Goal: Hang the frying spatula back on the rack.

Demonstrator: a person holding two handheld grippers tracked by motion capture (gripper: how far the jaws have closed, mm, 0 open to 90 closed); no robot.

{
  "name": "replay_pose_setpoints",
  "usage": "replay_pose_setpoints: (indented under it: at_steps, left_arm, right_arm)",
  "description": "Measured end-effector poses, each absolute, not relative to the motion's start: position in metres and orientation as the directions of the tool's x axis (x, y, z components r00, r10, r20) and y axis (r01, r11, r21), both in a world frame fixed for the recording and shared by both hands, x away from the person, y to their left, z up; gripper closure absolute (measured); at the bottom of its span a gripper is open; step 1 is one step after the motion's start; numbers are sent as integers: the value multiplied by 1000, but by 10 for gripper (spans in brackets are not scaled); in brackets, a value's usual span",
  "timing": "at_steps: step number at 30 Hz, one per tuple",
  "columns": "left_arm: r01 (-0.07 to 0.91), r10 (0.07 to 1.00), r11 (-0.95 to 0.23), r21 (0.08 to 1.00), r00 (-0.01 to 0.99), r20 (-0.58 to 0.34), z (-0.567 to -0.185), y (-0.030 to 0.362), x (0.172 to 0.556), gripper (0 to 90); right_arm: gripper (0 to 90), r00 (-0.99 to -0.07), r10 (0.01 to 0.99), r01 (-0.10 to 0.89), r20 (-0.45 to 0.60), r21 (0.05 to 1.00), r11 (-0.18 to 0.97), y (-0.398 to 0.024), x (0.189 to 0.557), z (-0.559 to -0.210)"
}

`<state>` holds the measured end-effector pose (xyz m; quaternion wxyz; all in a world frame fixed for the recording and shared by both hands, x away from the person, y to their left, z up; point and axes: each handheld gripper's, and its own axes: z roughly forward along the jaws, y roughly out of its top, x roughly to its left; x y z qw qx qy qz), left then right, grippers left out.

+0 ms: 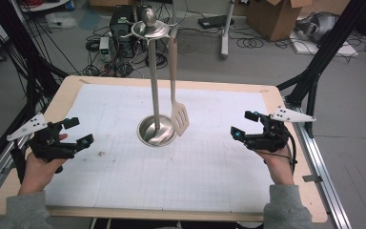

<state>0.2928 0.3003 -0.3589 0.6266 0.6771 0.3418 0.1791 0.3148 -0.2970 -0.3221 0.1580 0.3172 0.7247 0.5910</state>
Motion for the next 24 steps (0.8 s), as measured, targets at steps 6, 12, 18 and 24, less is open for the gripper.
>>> replay_pose_setpoints:
  at_steps: [6,12,18,24]
  left_arm:
    - [242,688,15,970,701,-186,-360,299,293,20]
    - [242,686,14,970,703,-185,-360,299,292,20]
    - [246,686,12,969,703,-187,-361,298,293,20]
    - [246,686,12,969,703,-187,-361,298,293,21]
  right_arm:
    - [105,-727,670,294,152,950,104,-310,309,-335]
    - [105,-707,693,301,143,947,112,-319,304,-351]
    - [105,-690,702,315,176,946,73,-331,300,-365]
    - [105,-676,713,314,188,948,48,-341,296,-369]
